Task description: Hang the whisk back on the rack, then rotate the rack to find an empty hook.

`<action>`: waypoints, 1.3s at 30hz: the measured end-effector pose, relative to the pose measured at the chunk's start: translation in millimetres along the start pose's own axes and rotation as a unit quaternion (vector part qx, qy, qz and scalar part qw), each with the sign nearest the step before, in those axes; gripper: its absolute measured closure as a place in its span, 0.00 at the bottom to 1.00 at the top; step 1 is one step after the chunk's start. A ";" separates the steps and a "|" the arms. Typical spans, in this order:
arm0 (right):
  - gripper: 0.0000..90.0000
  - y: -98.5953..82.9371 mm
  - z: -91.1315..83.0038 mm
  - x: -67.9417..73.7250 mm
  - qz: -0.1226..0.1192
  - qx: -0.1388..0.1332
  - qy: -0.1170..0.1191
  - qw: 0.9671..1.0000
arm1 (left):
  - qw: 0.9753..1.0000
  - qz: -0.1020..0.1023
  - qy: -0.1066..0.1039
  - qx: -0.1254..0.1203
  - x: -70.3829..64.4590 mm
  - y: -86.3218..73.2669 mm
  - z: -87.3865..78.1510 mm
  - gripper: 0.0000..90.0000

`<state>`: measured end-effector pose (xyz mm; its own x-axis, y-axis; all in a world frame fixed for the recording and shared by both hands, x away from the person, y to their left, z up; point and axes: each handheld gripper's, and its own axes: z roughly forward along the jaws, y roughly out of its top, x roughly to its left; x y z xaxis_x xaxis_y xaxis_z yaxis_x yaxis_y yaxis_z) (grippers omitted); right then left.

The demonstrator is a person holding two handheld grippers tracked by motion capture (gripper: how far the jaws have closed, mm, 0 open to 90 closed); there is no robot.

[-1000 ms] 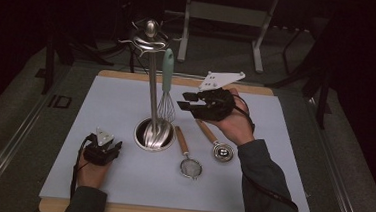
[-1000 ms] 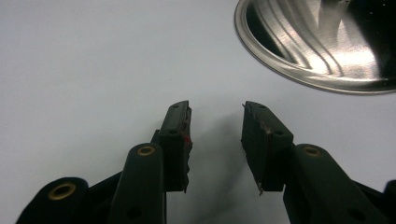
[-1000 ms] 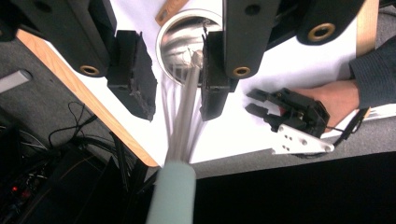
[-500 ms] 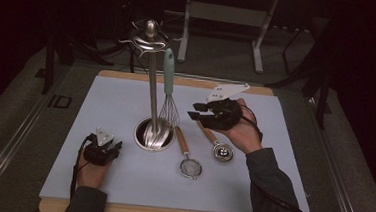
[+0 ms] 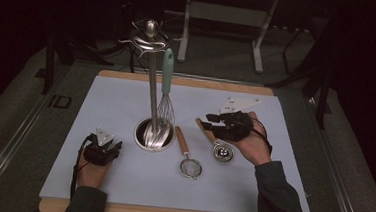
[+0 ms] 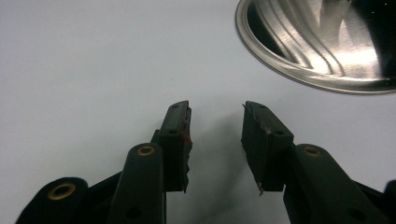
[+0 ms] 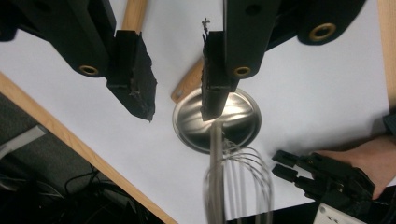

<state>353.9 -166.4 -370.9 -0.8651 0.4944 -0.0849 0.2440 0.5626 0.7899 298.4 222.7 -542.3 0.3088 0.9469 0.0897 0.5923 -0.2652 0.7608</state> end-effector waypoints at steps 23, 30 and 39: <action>0.70 -99.2 1.0 -14.9 0.104 0.001 -0.054 0.993 | 0.995 -0.019 -0.041 -0.089 -7.5 9.9 -29.0 0.83; 0.69 -116.4 6.8 -11.2 0.105 0.022 -0.077 0.991 | 0.987 -0.036 -0.060 -0.142 -8.5 23.5 -50.6 0.99; 0.68 -122.0 -0.3 -9.1 0.120 0.009 -0.083 0.989 | 0.976 -0.050 -0.082 -0.198 -9.9 52.7 -71.3 1.00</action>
<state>331.9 -239.8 -466.3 -0.6980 0.7161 0.0046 0.4431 0.4268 0.7883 273.5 212.4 -457.2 0.3981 0.9141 -0.0771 0.3022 -0.0513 0.9519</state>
